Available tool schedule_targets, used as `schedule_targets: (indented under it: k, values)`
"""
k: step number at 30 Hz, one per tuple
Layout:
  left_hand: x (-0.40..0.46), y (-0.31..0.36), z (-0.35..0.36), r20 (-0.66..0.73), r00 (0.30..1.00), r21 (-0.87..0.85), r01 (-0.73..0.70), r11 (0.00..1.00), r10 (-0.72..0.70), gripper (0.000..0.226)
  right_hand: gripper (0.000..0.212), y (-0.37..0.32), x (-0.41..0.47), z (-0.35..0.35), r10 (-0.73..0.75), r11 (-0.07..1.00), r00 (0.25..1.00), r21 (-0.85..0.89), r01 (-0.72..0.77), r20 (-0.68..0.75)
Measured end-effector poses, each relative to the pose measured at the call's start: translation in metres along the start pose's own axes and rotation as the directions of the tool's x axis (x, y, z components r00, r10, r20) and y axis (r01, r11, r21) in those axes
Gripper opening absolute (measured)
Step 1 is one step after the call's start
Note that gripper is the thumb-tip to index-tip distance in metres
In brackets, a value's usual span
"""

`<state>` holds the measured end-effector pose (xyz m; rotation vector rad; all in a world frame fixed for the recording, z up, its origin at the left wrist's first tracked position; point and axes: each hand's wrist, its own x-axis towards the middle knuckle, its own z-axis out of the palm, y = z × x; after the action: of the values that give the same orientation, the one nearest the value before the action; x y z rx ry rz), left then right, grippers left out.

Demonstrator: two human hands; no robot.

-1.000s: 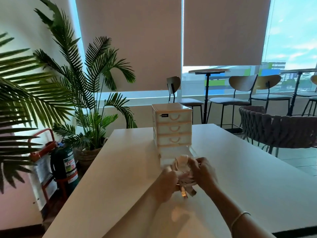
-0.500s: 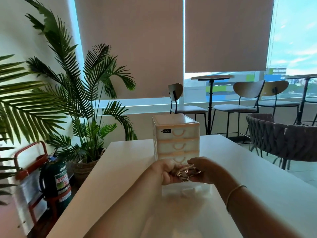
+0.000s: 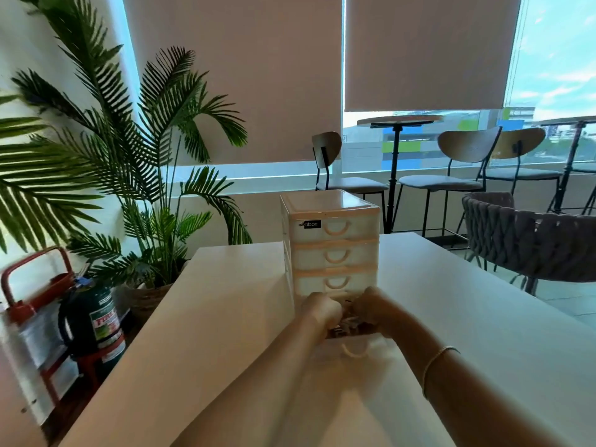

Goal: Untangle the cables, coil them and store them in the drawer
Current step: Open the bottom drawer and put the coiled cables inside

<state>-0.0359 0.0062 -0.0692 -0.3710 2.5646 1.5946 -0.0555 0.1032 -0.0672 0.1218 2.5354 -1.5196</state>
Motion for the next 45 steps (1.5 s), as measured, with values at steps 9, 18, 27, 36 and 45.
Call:
schedule_targets:
  k: [9,18,27,36,45]
  values:
    - [-0.015,0.003,-0.004,0.011,0.980,0.681,-0.153,0.716,0.198,0.023,0.027,0.007,-0.014,0.001,-0.190,0.870,0.966,-0.485,0.082,-0.177]
    - [-0.028,0.051,-0.041,-0.215,0.487,0.730,-0.496,0.470,0.847,0.035,0.086,0.019,-0.036,-0.031,-0.508,0.717,0.835,-0.642,0.273,-0.212]
    - [0.005,0.081,-0.070,-0.066,0.696,0.800,-0.392,0.455,0.715,0.044,0.138,0.052,-0.016,-0.031,-0.243,0.893,0.969,-0.401,0.204,-0.048]
    - [0.003,0.084,-0.070,-0.075,0.692,0.796,-0.392,0.461,0.718,0.040,0.130,0.045,0.014,-0.010,-0.242,0.937,0.933,-0.313,0.155,-0.264]
    - [0.007,0.084,-0.073,-0.086,0.659,0.792,-0.410,0.453,0.747,0.040,0.128,0.039,0.041,0.002,-0.228,0.941,0.897,-0.323,0.102,-0.378]
